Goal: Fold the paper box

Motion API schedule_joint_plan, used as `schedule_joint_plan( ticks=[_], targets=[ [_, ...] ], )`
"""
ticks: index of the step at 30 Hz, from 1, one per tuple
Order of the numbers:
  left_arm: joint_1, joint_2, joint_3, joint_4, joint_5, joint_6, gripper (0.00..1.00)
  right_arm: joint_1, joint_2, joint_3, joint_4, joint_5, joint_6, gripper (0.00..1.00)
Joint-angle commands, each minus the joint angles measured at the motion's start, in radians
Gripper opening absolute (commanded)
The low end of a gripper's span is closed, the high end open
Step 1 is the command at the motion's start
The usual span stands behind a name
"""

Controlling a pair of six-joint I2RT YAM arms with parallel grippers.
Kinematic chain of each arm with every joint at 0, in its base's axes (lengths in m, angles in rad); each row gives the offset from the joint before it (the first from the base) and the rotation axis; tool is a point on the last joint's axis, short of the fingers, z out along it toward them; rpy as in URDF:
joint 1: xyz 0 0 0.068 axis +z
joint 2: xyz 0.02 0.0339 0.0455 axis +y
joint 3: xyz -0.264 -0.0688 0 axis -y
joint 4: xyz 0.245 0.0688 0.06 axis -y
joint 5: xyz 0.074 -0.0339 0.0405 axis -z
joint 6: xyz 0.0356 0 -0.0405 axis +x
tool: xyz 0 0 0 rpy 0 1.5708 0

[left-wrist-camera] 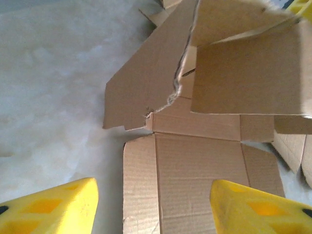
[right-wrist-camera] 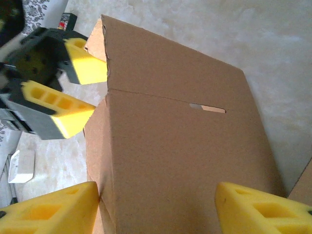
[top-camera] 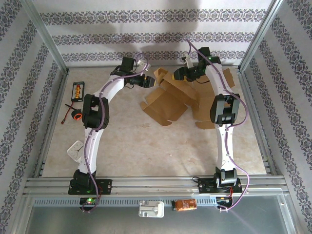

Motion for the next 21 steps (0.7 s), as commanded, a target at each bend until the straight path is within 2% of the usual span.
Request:
schedule_joint_plan(
  ticks=[1, 5, 9, 14, 16, 21],
  targets=[
    [-0.017, 0.03, 0.08, 0.049, 0.009, 0.015, 0.63, -0.007, 0.023, 0.03, -0.007, -0.018, 0.01, 0.64],
    [-0.029, 0.105, 0.172, 0.09, -0.007, -0.038, 0.56, -0.009, 0.026, 0.03, -0.002, -0.02, 0.026, 0.63],
    [-0.043, 0.18, 0.281, 0.059, -0.023, -0.059, 0.43, -0.011, 0.028, 0.035, 0.014, -0.027, 0.062, 0.62],
    [-0.048, 0.177, 0.296, 0.045, -0.062, -0.087, 0.12, -0.011, 0.026, 0.035, 0.026, -0.02, 0.105, 0.58],
    [-0.056, 0.145, 0.294, 0.003, -0.079, -0.089, 0.03, -0.009, 0.02, 0.035, 0.027, -0.002, 0.135, 0.56],
    [-0.079, 0.062, 0.271, -0.088, -0.108, -0.096, 0.0, 0.008, -0.017, 0.004, 0.031, 0.068, 0.155, 0.6]
  ],
)
